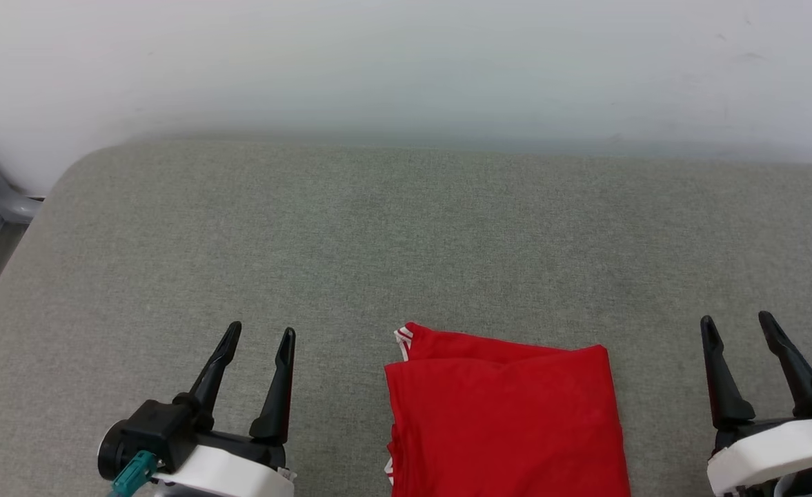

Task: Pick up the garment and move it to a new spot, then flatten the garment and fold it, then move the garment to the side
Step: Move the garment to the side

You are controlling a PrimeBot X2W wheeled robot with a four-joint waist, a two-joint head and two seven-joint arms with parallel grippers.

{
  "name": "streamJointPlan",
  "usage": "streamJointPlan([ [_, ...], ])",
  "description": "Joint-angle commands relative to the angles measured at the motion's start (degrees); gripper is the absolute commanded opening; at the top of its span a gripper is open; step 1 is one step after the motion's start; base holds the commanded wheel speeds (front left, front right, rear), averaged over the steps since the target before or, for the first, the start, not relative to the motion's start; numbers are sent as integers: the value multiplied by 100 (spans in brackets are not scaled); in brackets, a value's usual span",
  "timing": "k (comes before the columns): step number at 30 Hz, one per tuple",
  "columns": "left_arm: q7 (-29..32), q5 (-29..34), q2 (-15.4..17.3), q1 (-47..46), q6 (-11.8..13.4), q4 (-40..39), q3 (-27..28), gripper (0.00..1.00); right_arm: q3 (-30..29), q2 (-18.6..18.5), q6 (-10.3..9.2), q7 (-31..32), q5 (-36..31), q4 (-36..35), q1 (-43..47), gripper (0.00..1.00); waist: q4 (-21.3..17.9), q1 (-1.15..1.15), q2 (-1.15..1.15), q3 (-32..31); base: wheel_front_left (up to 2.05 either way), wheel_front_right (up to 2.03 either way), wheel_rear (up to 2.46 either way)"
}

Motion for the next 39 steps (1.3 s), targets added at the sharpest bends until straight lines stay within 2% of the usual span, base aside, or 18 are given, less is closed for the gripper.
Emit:
streamJointPlan([
  [1, -12, 27, -22, -25, -24, 6, 26, 100, -5, 45, -5, 89, 138, 11, 10, 100, -4, 0, 0, 28, 0, 0, 0],
  [5, -12, 41, -30, -72, -28, 25, 29, 100, 179, -67, -5, 686, 311, -46, 29, 100, -5, 0, 0, 114, 0, 0, 0],
  [13, -12, -5, -19, -252, -34, 36, -98, 100, 698, -319, -5, 2619, 763, -55, 32, 100, 63, 0, 0, 383, 0, 0, 0],
  [19, -12, -39, 10, -433, -35, 56, -228, 100, 836, -198, -4, 3839, 948, 149, -95, 100, 217, 0, 0, 608, 0, 0, 0],
  [29, -12, -42, 7, -642, -36, 127, -361, 100, 855, 8, -4, 4718, 629, 704, -372, 100, 489, 0, 0, 907, 0, 0, 0],
  [34, -12, -55, -1, -691, -36, 146, -399, 100, 1093, 86, 5, 5016, 779, 1072, -358, 100, 559, 0, 0, 975, 0, 0, 0],
  [36, -12, -54, 16, -712, -36, 170, -424, 100, 1201, 27, 5, 4984, 748, 1171, -384, 0, 572, 0, 0, 982, 0, 0, 0],
  [39, -12, -39, 51, -715, -36, 197, -475, 100, 1225, -82, 1, 4785, 702, 1207, -478, 0, 558, 0, 0, 958, 0, 0, 0],
])
